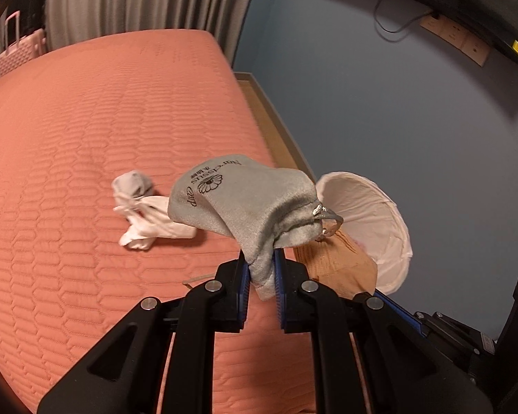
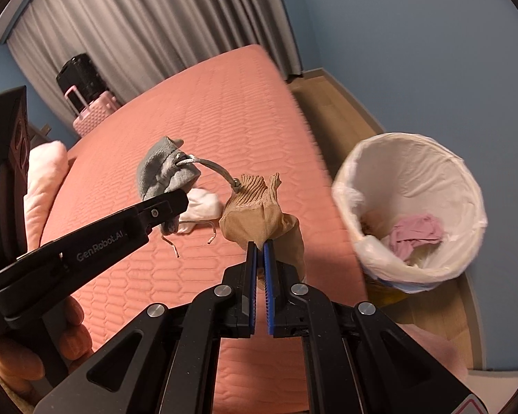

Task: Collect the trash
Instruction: 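Carry the grey pouch and beige stocking over the wastebasket, then open both grippers to drop the pouch and stocking into the wastebasket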

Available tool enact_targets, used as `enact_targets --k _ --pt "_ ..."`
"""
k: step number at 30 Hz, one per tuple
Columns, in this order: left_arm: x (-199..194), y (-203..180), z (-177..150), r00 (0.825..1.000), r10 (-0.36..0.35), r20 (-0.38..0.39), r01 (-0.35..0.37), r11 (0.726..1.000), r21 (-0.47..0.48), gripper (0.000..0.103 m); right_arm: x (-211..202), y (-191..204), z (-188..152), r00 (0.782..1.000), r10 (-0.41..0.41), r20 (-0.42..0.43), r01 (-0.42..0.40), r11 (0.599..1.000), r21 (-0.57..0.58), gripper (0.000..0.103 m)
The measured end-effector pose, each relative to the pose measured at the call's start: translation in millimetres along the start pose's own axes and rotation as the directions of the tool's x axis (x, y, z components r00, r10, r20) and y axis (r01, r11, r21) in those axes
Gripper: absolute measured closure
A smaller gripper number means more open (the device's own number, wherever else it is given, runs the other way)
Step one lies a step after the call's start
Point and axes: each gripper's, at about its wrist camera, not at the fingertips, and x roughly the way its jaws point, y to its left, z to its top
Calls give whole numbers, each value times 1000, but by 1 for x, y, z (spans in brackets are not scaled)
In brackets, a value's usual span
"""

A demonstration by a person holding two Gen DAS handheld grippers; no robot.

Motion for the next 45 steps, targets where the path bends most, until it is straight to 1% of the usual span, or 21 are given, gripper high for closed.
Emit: enact_targets --k 6,12,21,26,33,35,37,38,39,41,45 --pt "9 -40 4 999 -35 -9 36 996 83 91 -17 -36 0 999 -36 34 34 998 60 98" --pt "20 -69 8 998 -62 -26 65 987 150 91 -31 -71 5 994 -85 70 77 991 109 98" --pt "40 -116 10 994 -96 -61 108 967 233 90 -40 -119 9 986 -139 89 122 978 171 98" --pt "51 -136 11 990 -111 -82 129 954 272 90 -43 -138 10 982 -163 96 142 970 196 98" --pt "64 -150 14 987 -123 -102 149 941 303 90 -43 -151 12 977 -188 100 163 962 220 98" --pt "67 -150 16 986 -132 -105 158 941 299 88 -43 -154 12 976 -191 101 165 960 225 98" --pt "70 -151 17 987 -126 -103 151 945 289 78 -42 -156 14 975 -195 103 168 959 227 98" --pt "75 -148 20 988 -117 -98 140 948 284 67 -42 -156 15 975 -196 104 168 959 228 98" --pt "74 -146 21 991 -108 -84 128 952 280 59 -41 -155 15 975 -197 104 169 959 228 98" --pt "73 -145 21 992 -100 -71 115 955 275 53 -40 -154 17 973 -205 104 178 958 223 98" --pt "71 -139 23 996 -70 -53 81 962 260 52 -35 -150 20 972 -213 102 189 960 208 99"
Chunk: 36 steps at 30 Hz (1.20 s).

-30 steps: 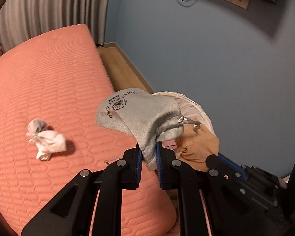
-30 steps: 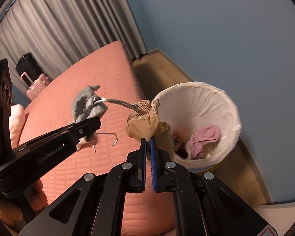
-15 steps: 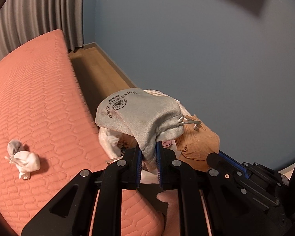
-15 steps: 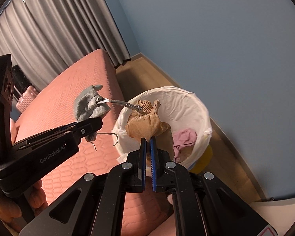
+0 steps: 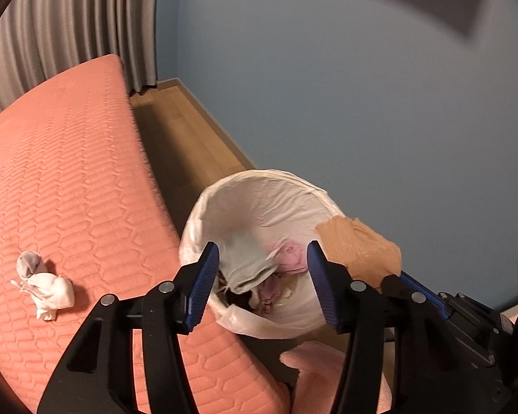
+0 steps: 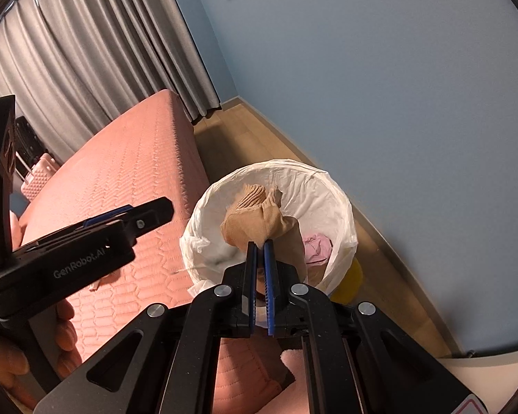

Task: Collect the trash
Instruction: 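Open both grippers to drop the pouch and stocking into the wastebasket, then move both open grippers back toward the white sock on the bed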

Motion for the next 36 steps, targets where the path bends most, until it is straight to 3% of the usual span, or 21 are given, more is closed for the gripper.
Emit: enact_targets --k 9,20,36 --pt "-2 14 -3 998 57 7 -56 998 -38 52 10 2 2 1000 -16 -3 16 999 -47 98" --pt "6 42 -28 984 154 -89 -160 985 -62 52 26 23 4 998 -44 -33 41 995 -88 89" --pt "-9 57 -51 980 164 -113 -175 980 -92 52 24 44 -8 997 -36 -62 28 992 -122 85"
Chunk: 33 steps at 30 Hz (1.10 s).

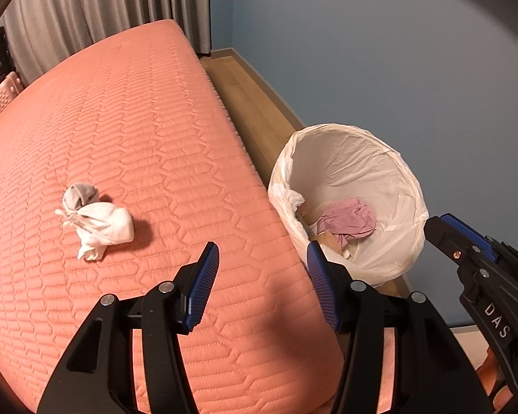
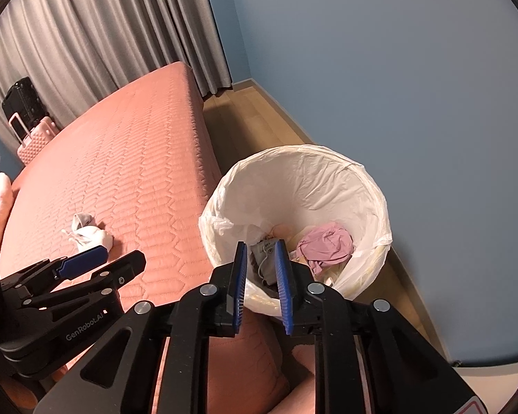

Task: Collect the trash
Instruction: 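Move both open grippers back toward the white sock on the bed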

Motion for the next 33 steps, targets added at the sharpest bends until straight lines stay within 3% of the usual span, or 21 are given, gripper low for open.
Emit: enact_targets --k 15,29,33 --pt "-10 43 -21 1000 29 -7 -29 997 -66 52 -3 52 -4 999 32 -14 -33 996 -86 85" --pt "-12 123 -37 995 96 -20 -98 978 -185 52 19 125 -11 995 74 -70 -87 977 -195 85" --pt "-11 151 -42 992 119 -29 -122 966 -228 52 28 151 -14 992 92 -90 -110 969 -222 76"
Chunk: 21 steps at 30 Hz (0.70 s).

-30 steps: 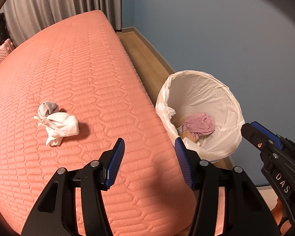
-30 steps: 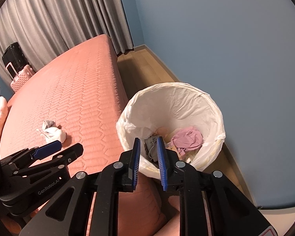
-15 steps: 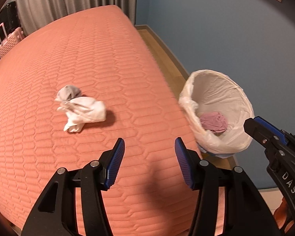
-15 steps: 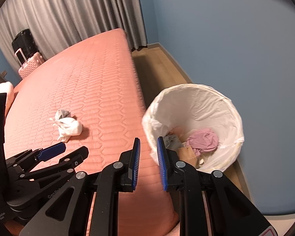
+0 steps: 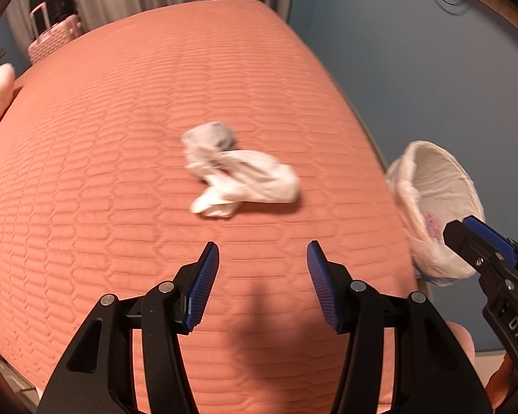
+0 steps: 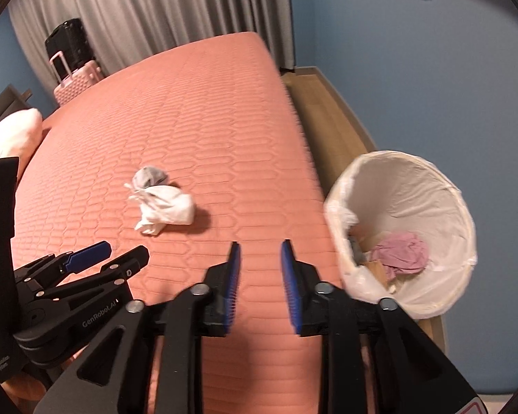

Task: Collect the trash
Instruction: 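Move both open grippers back toward the white sock on the bed, then grasp the grey-white sock with the left gripper while the right grasps the white cloth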

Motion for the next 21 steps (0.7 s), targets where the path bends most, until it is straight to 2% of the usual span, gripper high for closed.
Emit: enact_targets --k 12,17,21 --pt "16 69 7 997 72 -15 -73 991 -110 52 49 72 18 996 60 -67 -67 992 -103 75" --pt "23 87 11 996 82 -24 -85 987 -138 51 75 89 26 992 74 -100 -86 989 -121 68" --pt "30 95 20 996 86 -26 -89 985 -150 45 98 98 31 987 89 -133 -105 987 -118 63"
